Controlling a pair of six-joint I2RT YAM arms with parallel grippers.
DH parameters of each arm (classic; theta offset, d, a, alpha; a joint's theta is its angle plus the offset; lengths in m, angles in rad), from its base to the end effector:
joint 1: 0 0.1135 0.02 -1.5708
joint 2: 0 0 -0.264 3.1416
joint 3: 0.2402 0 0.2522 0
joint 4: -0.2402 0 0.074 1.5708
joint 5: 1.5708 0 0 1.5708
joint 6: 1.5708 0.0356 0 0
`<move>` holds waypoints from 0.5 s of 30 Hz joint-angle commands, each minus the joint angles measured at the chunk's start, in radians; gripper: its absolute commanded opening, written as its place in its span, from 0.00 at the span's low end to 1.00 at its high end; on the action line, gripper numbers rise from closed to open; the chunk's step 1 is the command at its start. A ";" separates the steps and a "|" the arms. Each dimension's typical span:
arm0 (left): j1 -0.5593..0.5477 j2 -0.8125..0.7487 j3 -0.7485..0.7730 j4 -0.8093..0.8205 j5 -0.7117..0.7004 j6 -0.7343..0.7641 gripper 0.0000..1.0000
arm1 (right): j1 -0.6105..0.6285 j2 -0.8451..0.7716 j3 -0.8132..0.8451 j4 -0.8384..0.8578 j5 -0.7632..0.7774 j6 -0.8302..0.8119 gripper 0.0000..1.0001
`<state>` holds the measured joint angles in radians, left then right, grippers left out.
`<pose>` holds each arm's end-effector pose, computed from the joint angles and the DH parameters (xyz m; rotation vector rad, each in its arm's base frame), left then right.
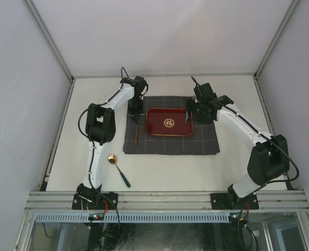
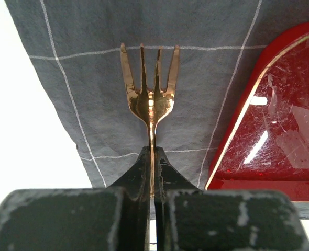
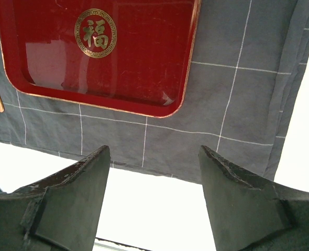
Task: Set the dinner table for one person
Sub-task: Place the fork on the napkin.
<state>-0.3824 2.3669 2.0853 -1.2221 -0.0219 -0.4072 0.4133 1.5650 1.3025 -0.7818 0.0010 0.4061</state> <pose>0.4345 -0.1739 0.1784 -0.0392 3.0710 -0.0086 0.2983 0.1308 0.2771 -0.0091 2.6441 0.2826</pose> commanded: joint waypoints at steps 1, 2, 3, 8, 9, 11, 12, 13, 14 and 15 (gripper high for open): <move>0.006 0.014 0.026 -0.002 0.021 0.015 0.00 | -0.005 -0.046 0.028 0.004 -0.001 -0.015 0.68; 0.008 0.019 0.032 -0.003 0.022 0.015 0.00 | -0.006 -0.045 0.028 0.003 -0.001 -0.016 0.68; 0.010 0.024 0.036 -0.002 0.018 0.013 0.00 | -0.006 -0.045 0.028 0.002 0.001 -0.016 0.68; 0.011 0.045 0.053 -0.002 0.006 0.009 0.00 | -0.008 -0.044 0.024 0.001 0.001 -0.020 0.68; 0.010 0.051 0.057 -0.007 -0.001 0.007 0.00 | -0.010 -0.043 0.024 0.000 -0.002 -0.021 0.68; 0.011 0.059 0.062 -0.015 -0.017 0.005 0.00 | -0.010 -0.039 0.025 0.000 -0.003 -0.021 0.68; 0.011 0.062 0.061 -0.018 -0.024 0.003 0.00 | -0.011 -0.037 0.022 0.001 -0.005 -0.021 0.68; 0.012 0.061 0.060 -0.019 -0.026 0.001 0.02 | -0.010 -0.037 0.020 0.001 -0.005 -0.021 0.68; 0.012 0.061 0.059 -0.018 -0.025 0.001 0.07 | -0.010 -0.038 0.018 0.003 -0.006 -0.020 0.68; 0.012 0.061 0.058 -0.018 -0.026 0.000 0.14 | -0.011 -0.036 0.015 0.004 -0.008 -0.021 0.68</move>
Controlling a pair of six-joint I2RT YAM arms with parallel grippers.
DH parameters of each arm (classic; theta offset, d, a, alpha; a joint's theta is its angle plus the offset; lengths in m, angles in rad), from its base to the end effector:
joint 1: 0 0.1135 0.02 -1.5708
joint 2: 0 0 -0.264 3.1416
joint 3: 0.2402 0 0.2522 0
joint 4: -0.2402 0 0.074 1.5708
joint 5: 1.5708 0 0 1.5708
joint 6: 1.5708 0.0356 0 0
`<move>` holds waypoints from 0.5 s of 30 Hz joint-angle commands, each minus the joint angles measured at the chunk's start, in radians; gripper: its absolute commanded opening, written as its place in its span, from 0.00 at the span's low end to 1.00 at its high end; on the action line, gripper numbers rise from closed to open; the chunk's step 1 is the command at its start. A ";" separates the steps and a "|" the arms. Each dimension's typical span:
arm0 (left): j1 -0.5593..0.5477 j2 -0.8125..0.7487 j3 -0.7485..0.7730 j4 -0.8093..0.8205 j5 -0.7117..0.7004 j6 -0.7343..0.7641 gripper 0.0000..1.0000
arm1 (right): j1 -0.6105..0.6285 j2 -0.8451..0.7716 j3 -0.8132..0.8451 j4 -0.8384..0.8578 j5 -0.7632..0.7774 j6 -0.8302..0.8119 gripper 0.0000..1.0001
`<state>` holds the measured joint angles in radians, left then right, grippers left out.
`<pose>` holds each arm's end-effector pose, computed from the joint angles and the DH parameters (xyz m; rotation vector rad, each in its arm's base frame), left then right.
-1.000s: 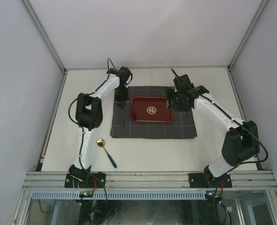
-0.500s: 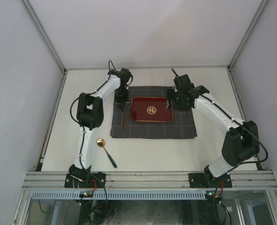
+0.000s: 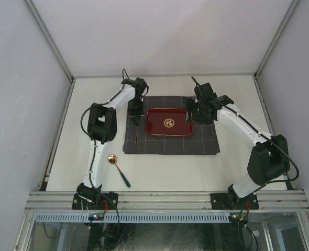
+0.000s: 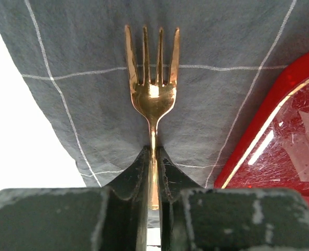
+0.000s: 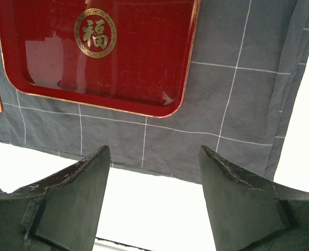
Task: Set the dinner table for one person
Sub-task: Place the fork on the napkin.
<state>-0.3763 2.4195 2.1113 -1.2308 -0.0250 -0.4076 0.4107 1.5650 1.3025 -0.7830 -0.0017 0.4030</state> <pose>0.4404 -0.1731 0.1613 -0.0492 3.1022 0.0170 0.2985 0.1300 0.2770 -0.0108 2.6456 0.2835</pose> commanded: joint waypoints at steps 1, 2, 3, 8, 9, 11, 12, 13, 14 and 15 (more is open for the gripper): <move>0.005 0.007 0.032 -0.008 -0.024 -0.001 0.22 | -0.009 -0.037 0.014 0.007 -0.007 -0.016 0.68; 0.005 0.005 0.032 -0.006 -0.027 -0.001 0.28 | -0.008 -0.035 0.014 0.008 -0.009 -0.016 0.68; 0.005 0.001 0.032 -0.005 -0.035 -0.002 0.37 | -0.007 -0.036 0.014 0.009 -0.010 -0.016 0.68; 0.007 -0.009 0.032 -0.002 -0.054 -0.005 0.65 | -0.008 -0.034 0.014 0.010 -0.012 -0.015 0.68; 0.007 -0.011 0.031 -0.002 -0.053 -0.006 0.68 | -0.006 -0.035 0.014 0.011 -0.011 -0.014 0.68; 0.007 -0.018 0.029 0.000 -0.058 -0.009 0.71 | -0.006 -0.035 0.014 0.012 -0.011 -0.014 0.68; 0.007 -0.024 0.029 0.003 -0.062 -0.011 0.71 | -0.006 -0.034 0.014 0.012 -0.013 -0.012 0.68; 0.007 -0.031 0.028 0.005 -0.068 -0.014 0.72 | -0.006 -0.035 0.015 0.014 -0.015 -0.012 0.68; 0.007 -0.042 0.027 0.009 -0.074 -0.015 0.72 | -0.006 -0.037 0.014 0.015 -0.015 -0.011 0.68; 0.008 -0.054 0.028 0.014 -0.082 -0.016 0.73 | -0.005 -0.036 0.014 0.016 -0.016 -0.009 0.68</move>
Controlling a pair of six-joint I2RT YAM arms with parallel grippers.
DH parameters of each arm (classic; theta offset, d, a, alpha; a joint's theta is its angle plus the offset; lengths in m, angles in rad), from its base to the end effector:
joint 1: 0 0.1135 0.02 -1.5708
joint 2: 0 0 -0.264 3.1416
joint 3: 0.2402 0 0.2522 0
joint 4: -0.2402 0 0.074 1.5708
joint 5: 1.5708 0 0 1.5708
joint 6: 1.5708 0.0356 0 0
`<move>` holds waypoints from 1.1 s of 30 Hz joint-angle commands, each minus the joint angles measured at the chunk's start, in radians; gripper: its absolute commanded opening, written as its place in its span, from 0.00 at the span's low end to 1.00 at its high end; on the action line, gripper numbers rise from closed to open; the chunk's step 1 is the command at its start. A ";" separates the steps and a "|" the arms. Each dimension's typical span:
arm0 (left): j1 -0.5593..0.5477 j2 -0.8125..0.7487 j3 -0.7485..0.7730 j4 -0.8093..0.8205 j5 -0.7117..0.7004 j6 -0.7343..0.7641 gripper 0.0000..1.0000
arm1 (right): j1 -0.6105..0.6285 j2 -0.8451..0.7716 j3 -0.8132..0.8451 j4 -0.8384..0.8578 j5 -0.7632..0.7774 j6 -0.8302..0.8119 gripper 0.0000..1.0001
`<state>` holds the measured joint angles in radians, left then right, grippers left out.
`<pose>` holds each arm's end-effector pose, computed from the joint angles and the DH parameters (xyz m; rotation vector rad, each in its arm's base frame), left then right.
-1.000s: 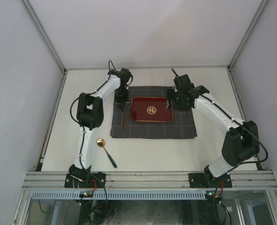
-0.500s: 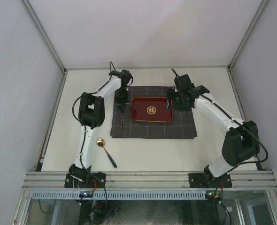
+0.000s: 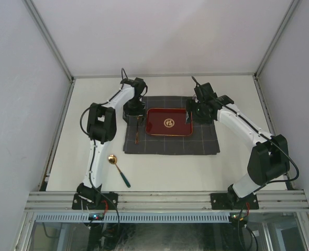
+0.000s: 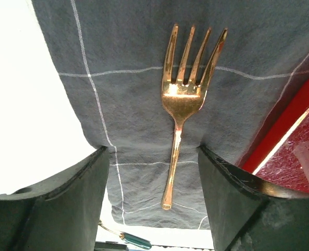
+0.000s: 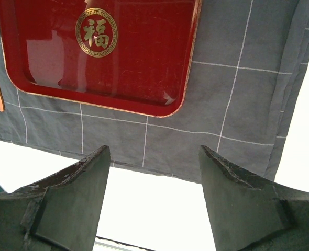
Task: Set the dinner table for one person
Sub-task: Place the fork on the napkin, then pick up the spoon from the center of the board.
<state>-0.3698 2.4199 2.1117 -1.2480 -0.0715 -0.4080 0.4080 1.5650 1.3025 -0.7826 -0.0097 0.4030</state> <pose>0.4404 -0.1680 0.1613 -0.0600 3.0990 0.0940 0.2987 0.1295 0.2771 -0.0101 2.6471 0.2928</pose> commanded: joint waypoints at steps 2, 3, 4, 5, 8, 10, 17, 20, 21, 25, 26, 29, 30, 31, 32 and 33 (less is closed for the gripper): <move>0.001 -0.074 0.033 0.034 -0.047 -0.017 0.75 | -0.001 -0.036 0.014 0.016 -0.011 -0.007 0.68; 0.000 -0.083 0.038 0.032 -0.051 -0.015 0.75 | -0.001 -0.037 0.014 0.016 -0.010 -0.005 0.68; 0.001 -0.090 0.044 0.030 -0.053 -0.015 0.75 | 0.002 -0.037 0.015 0.016 -0.011 -0.004 0.68; 0.003 -0.098 0.049 0.027 -0.056 -0.016 0.75 | 0.004 -0.038 0.014 0.017 -0.010 -0.003 0.68; 0.002 -0.126 0.045 0.029 -0.064 -0.025 0.75 | 0.012 -0.037 0.014 0.020 -0.011 0.002 0.68; 0.002 -0.151 0.039 0.031 -0.069 -0.032 0.75 | 0.017 -0.041 0.015 0.028 -0.028 -0.001 0.69; 0.003 -0.270 -0.037 0.069 -0.072 -0.060 0.75 | 0.069 -0.031 0.030 0.047 -0.058 -0.009 0.70; 0.002 -0.344 -0.080 0.088 -0.070 -0.071 0.75 | 0.108 -0.004 0.051 0.044 -0.065 -0.010 0.70; 0.002 -0.373 -0.100 0.102 -0.067 -0.076 0.75 | 0.133 0.010 0.063 0.043 -0.071 -0.011 0.70; 0.004 -0.499 -0.190 0.139 -0.050 -0.081 0.75 | 0.230 0.078 0.121 0.027 -0.057 -0.014 0.70; 0.003 -0.533 -0.215 0.146 -0.050 -0.081 0.75 | 0.257 0.101 0.143 0.010 -0.044 -0.015 0.70; 0.007 -0.641 -0.291 0.169 -0.045 -0.074 0.75 | 0.328 0.165 0.200 -0.023 -0.011 -0.019 0.69; 0.010 -0.669 -0.323 0.173 -0.047 -0.066 0.75 | 0.349 0.183 0.216 -0.030 -0.003 -0.017 0.69; 0.011 -0.702 -0.351 0.181 -0.054 -0.061 0.75 | 0.370 0.199 0.230 -0.035 -0.003 -0.017 0.69; 0.014 -0.736 -0.377 0.191 -0.062 -0.055 0.75 | 0.390 0.213 0.240 -0.040 -0.005 -0.014 0.69; 0.020 -0.765 -0.404 0.199 -0.071 -0.054 0.75 | 0.412 0.226 0.250 -0.043 -0.004 -0.014 0.69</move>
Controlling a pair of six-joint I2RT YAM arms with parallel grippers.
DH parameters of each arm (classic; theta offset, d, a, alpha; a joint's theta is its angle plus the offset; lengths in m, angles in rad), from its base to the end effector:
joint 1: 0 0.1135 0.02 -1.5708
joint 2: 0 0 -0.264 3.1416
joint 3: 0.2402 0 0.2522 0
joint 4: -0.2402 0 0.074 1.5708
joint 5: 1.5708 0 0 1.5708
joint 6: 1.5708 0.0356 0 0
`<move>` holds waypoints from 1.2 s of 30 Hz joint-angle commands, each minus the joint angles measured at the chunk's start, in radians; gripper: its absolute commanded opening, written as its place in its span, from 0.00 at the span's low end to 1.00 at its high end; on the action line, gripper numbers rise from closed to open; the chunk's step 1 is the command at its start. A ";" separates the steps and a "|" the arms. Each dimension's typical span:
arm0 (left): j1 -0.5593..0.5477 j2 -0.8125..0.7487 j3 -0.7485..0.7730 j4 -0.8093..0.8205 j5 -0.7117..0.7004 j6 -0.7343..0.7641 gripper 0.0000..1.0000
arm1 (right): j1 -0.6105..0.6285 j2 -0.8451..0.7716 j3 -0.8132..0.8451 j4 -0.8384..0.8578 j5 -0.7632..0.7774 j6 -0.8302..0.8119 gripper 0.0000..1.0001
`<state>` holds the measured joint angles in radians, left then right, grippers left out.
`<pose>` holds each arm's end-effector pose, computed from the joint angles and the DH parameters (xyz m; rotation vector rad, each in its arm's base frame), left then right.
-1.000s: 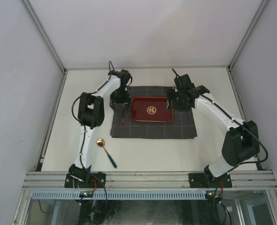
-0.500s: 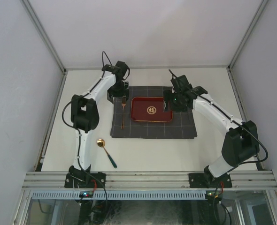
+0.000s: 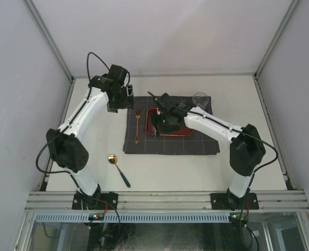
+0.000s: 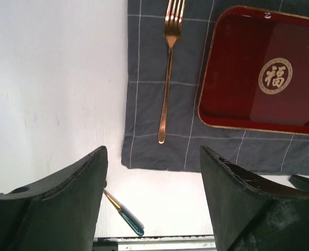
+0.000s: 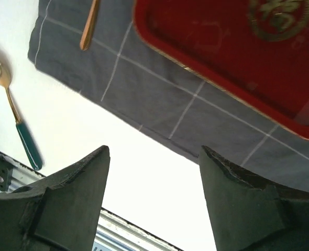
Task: Set the dinner table for one person
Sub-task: Pick up the spoon from the center of the board.
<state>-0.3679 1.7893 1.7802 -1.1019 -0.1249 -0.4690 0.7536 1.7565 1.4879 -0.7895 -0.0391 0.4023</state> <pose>0.3480 -0.1294 0.3310 -0.1739 2.6647 -0.1014 0.2722 0.2573 0.2703 -0.4855 2.6566 0.4309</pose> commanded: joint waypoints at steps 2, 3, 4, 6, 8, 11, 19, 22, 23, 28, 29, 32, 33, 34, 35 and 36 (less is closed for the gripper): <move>0.042 -0.195 -0.119 0.083 -0.009 0.009 0.75 | 0.116 0.062 0.087 -0.049 0.034 -0.013 0.68; 0.058 -0.221 -0.140 0.096 0.003 0.010 0.74 | 0.136 0.075 0.099 -0.055 0.039 -0.014 0.68; 0.076 -0.244 -0.155 0.107 0.011 0.015 0.75 | 0.156 0.088 0.112 -0.063 0.045 -0.012 0.68; 0.116 -0.283 -0.174 0.116 0.026 0.025 0.75 | 0.193 0.115 0.144 -0.081 0.056 -0.008 0.68; 0.159 -0.312 -0.188 0.117 0.031 0.044 0.75 | 0.224 0.143 0.178 -0.098 0.070 -0.003 0.68; 0.203 -0.350 -0.208 0.107 0.038 0.056 0.74 | 0.268 0.183 0.226 -0.116 0.079 0.008 0.68; 0.289 -0.464 -0.293 0.131 -0.008 -0.013 0.72 | 0.354 0.242 0.270 -0.125 0.065 0.000 0.68; 0.314 -0.508 -0.335 0.134 -0.006 -0.047 0.71 | 0.384 0.264 0.286 -0.117 0.048 -0.002 0.68; 0.320 -0.525 -0.356 0.141 0.006 -0.050 0.71 | 0.394 0.269 0.284 -0.107 0.038 -0.001 0.68; 0.328 -0.602 -0.373 0.093 -0.010 -0.032 0.71 | 0.445 0.315 0.309 -0.062 -0.007 -0.004 0.68; 0.328 -0.616 -0.373 0.082 -0.019 -0.027 0.71 | 0.456 0.327 0.321 -0.062 -0.009 -0.006 0.68; 0.332 -0.666 -0.392 0.069 -0.022 -0.020 0.71 | 0.490 0.352 0.338 -0.059 -0.011 -0.018 0.68; 0.331 -0.677 -0.400 0.069 -0.020 -0.021 0.71 | 0.502 0.358 0.338 -0.059 -0.015 -0.022 0.68; 0.331 -0.690 -0.410 0.070 -0.017 -0.019 0.71 | 0.515 0.362 0.335 -0.056 -0.016 -0.026 0.68; 0.332 -0.701 -0.422 0.070 -0.017 -0.019 0.71 | 0.526 0.365 0.333 -0.055 -0.019 -0.034 0.68; 0.332 -0.710 -0.431 0.071 -0.018 -0.019 0.71 | 0.538 0.372 0.333 -0.057 -0.023 -0.040 0.68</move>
<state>-0.0429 1.1324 1.3785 -1.0271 -0.1287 -0.4942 1.2449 2.1159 1.7836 -0.8719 -0.0410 0.3992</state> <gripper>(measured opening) 0.711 0.683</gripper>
